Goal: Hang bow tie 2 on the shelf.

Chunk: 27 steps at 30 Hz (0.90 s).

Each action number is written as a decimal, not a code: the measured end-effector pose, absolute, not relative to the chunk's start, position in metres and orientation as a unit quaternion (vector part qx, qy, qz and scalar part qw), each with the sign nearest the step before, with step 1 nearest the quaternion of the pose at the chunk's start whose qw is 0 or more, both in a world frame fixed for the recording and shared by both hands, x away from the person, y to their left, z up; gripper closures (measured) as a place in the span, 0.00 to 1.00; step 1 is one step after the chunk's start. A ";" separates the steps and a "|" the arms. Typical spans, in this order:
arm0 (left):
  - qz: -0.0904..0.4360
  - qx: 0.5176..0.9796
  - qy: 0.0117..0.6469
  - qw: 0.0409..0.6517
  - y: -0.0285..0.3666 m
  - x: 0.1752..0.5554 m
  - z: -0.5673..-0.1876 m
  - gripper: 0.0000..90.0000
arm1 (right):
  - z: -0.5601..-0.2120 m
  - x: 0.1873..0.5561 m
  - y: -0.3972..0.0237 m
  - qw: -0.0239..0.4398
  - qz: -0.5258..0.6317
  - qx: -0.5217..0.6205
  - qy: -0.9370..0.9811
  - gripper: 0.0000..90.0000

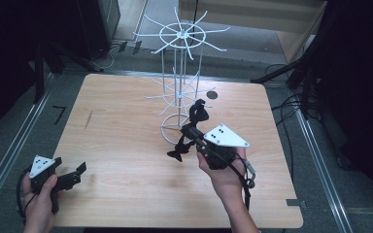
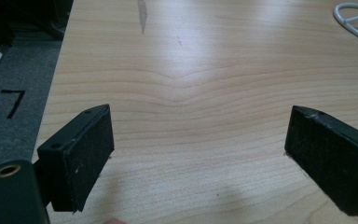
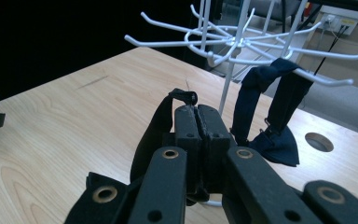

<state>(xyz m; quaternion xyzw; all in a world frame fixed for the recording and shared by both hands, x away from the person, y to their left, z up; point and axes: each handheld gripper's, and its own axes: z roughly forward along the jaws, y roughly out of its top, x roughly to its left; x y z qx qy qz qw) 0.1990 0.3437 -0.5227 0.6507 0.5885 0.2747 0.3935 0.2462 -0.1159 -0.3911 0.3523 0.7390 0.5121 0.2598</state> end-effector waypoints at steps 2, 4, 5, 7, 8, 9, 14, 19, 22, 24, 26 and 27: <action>0.274 0.651 0.588 0.393 0.344 0.199 -0.523 0.09 | -0.389 0.246 -0.117 0.261 0.515 0.352 0.737 0.99; 0.274 0.652 0.588 0.393 0.344 0.199 -0.523 0.09 | -0.386 0.246 -0.117 0.263 0.516 0.351 0.736 0.99; 0.274 0.652 0.588 0.393 0.344 0.199 -0.523 0.09 | -0.384 0.246 -0.117 0.265 0.516 0.350 0.736 0.99; 0.274 0.652 0.588 0.393 0.344 0.199 -0.523 0.09 | -0.382 0.246 -0.117 0.265 0.517 0.350 0.734 0.99; 0.274 0.652 0.588 0.393 0.344 0.199 -0.523 0.09 | -0.380 0.247 -0.117 0.267 0.517 0.349 0.734 0.99; 0.274 0.652 0.588 0.393 0.344 0.199 -0.523 0.09 | -0.379 0.247 -0.117 0.268 0.518 0.349 0.733 0.99; 0.275 0.650 0.588 0.395 0.344 0.199 -0.523 0.09 | -0.374 0.250 -0.118 0.268 0.521 0.350 0.731 0.99; 0.275 0.650 0.588 0.395 0.344 0.199 -0.523 0.09 | -0.371 0.253 -0.118 0.269 0.522 0.350 0.730 0.99; 0.274 0.650 0.588 0.396 0.344 0.199 -0.523 0.09 | -0.370 0.254 -0.118 0.269 0.524 0.351 0.728 0.99; 0.275 0.650 0.588 0.395 0.344 0.199 -0.523 0.09 | -0.369 0.255 -0.117 0.268 0.525 0.352 0.727 0.99; 0.275 0.650 0.588 0.395 0.344 0.199 -0.523 0.09 | -0.368 0.256 -0.116 0.268 0.524 0.353 0.728 0.99; 0.275 0.650 0.588 0.395 0.344 0.199 -0.523 0.09 | -0.368 0.257 -0.116 0.269 0.524 0.351 0.728 0.99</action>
